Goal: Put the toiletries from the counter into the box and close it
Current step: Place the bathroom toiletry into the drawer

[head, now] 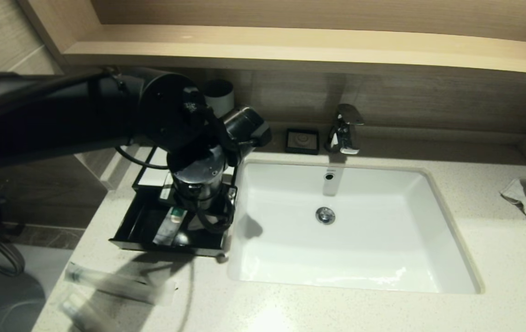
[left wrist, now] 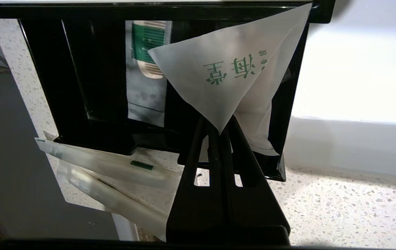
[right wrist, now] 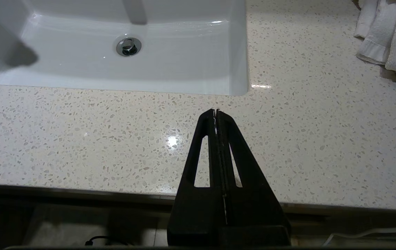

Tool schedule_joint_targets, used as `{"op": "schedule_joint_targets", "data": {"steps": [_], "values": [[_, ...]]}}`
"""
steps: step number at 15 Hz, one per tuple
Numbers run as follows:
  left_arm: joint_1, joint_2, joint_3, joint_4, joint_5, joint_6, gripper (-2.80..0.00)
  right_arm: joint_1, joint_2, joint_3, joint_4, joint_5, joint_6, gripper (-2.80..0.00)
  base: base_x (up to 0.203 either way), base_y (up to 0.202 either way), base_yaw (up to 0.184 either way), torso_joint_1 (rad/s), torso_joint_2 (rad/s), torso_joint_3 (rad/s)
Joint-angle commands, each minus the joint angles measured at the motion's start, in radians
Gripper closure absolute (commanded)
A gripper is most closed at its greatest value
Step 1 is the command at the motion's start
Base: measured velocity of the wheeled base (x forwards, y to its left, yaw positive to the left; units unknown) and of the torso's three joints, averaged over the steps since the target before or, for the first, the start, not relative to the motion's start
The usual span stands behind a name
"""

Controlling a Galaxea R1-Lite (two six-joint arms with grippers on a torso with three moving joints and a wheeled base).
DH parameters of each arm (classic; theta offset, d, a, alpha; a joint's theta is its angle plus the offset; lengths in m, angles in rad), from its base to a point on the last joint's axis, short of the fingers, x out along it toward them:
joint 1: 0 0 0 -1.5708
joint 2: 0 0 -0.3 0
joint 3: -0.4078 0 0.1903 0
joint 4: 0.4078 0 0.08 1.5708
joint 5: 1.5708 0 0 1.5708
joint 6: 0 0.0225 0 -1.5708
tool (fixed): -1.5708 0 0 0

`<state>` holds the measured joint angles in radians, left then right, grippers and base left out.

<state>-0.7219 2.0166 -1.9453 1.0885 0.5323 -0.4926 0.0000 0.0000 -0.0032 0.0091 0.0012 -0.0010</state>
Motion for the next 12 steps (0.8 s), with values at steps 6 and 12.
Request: {"op": "schedule_joint_targets", "data": {"steps": [6, 12], "values": [[-0.002, 0.015, 0.004, 0.032, -0.008, -0.014, 0.0, 0.0, 0.0, 0.0, 0.0, 0.0, -0.001, 0.0, 0.0, 0.0, 0.0, 0.0, 0.0, 0.0], [-0.007, 0.034, 0.006, 0.086, -0.049, -0.058, 0.0, 0.0, 0.0, 0.0, 0.0, 0.0, -0.001, 0.0, 0.0, 0.0, 0.0, 0.0, 0.0, 0.0]]}}
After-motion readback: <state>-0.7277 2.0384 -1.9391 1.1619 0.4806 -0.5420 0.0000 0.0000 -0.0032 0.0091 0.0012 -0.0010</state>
